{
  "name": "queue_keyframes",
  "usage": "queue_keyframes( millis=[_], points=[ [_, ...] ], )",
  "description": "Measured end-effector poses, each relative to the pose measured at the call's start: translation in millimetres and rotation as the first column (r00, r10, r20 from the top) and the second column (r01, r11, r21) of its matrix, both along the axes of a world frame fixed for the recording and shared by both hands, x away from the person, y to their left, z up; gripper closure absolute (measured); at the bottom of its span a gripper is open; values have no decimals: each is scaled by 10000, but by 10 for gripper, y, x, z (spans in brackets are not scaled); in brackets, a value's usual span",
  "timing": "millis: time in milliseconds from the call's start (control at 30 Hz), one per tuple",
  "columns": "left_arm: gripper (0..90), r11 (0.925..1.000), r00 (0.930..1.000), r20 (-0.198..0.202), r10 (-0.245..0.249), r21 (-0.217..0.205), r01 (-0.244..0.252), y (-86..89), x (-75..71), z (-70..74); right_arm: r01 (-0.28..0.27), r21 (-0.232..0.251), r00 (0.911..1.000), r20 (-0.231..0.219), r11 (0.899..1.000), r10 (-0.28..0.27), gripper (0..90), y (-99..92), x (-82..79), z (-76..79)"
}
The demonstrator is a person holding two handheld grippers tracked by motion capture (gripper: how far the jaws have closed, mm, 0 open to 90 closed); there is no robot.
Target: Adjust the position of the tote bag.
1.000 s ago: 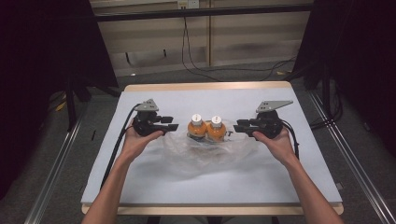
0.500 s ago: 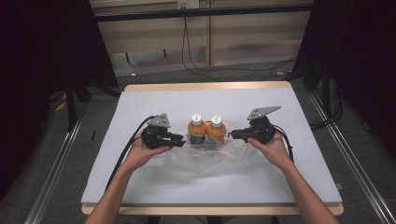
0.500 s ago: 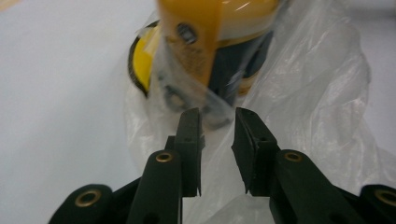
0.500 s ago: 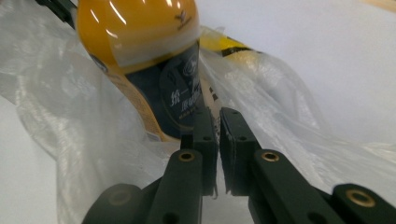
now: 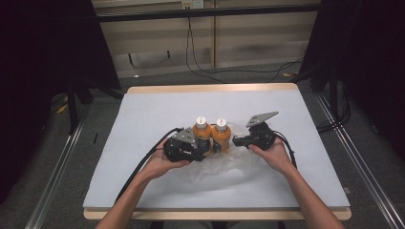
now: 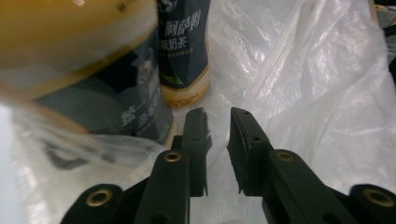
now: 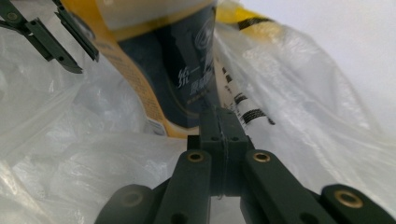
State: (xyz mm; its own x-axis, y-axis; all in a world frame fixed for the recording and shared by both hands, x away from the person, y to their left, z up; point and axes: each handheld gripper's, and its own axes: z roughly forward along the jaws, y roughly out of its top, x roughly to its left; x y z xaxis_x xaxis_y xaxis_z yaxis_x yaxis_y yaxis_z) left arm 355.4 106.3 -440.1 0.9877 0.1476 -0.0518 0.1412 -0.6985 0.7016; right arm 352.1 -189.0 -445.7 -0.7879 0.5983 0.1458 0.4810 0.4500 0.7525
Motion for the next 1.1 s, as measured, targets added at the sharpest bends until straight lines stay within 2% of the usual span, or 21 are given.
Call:
queue_keyframes(
  millis=[33,67,167,200,233,267,400,433,467,533,600,667,733,767,800,867,900,933,1033,1067,1100],
  points=[
    [785,9996,10000,48,23,289,-24,-19,-6,-27,-20,-88,10000,-62,10000,19,900,14,-2,-12],
    [794,9995,10000,28,49,299,-50,-41,-12,-77,-126,-267,9998,-123,9996,123,900,34,-1,-37],
    [797,9915,9994,326,131,1293,-172,-50,-10,-164,-172,-438,9997,-151,9989,166,900,47,7,-67],
    [797,9897,9989,420,205,1408,-263,-31,-1,-181,-89,-757,9997,-217,9971,73,900,47,14,-98],
    [797,9885,9989,327,322,1464,-367,-8,11,-203,-89,-757,9997,-217,9971,73,900,47,14,-98],
    [797,9871,9991,257,347,1552,-383,17,30,-225,-46,-1070,9992,-392,9943,4,900,17,31,-121],
    [797,9774,9944,599,866,1880,-964,97,85,-242,123,-1319,9989,-427,9912,-181,900,-50,49,-160],
    [796,9736,9938,651,905,2041,-1021,114,98,-232,121,-1504,9990,-404,9885,-184,900,-58,51,-177],
    [803,9684,9902,998,981,2197,-1181,124,100,-229,80,-1799,9988,-465,9837,-166,900,-61,51,-206],
    [813,9575,9871,1269,973,2586,-1276,161,117,-212,58,-1928,9989,-442,9812,-145,900,-54,53,-219],
    [824,9557,9860,1242,1114,2586,-1405,226,146,-212,23,-2179,9989,-445,9760,-123,900,-37,50,-237],
    [835,9545,9841,1191,1315,2527,-1581,299,178,-215,-65,-2743,9993,-385,9616,-43,900,-18,31,-237],
    [845,9532,9836,1162,1383,2541,-1640,339,202,-215,-141,-2852,9986,-533,9584,-12,900,-47,17,-206],
    [853,9513,9823,1212,1429,2570,-1702,359,217,-214,-55,-3072,9994,-332,9516,-50,900,-70,15,-201],
    [861,9512,9823,1193,1446,2569,-1712,382,235,-214,64,-3429,9997,-203,9393,-142,900,-105,4,-204],
    [869,9453,9772,1431,1568,2649,-1904,423,263,-218,50,-3466,9999,-137,9380,-104,900,-116,7,-206],
    [882,9478,9772,1319,1663,2522,-1953,437,279,-225,128,-3629,9999,-15,9317,-143,900,-114,6,-204],
    [898,9441,9768,1404,1616,2662,-1945,453,298,-219,374,-3857,9991,312,9219,-275,900,-104,11,-210],
    [900,9403,9723,1538,1761,2660,-2124,485,322,-222,436,-3806,9988,355,9237,-325,900,-113,28,-217],
    [900,9204,9604,2100,1828,3068,-2423,489,327,-226,520,-3747,9986,324,9257,-429,900,-117,37,-217],
    [900,9130,9535,2320,1926,3138,-2608,512,338,-228,637,-3757,9979,364,9245,-540,900,-124,44,-219]
  ],
)
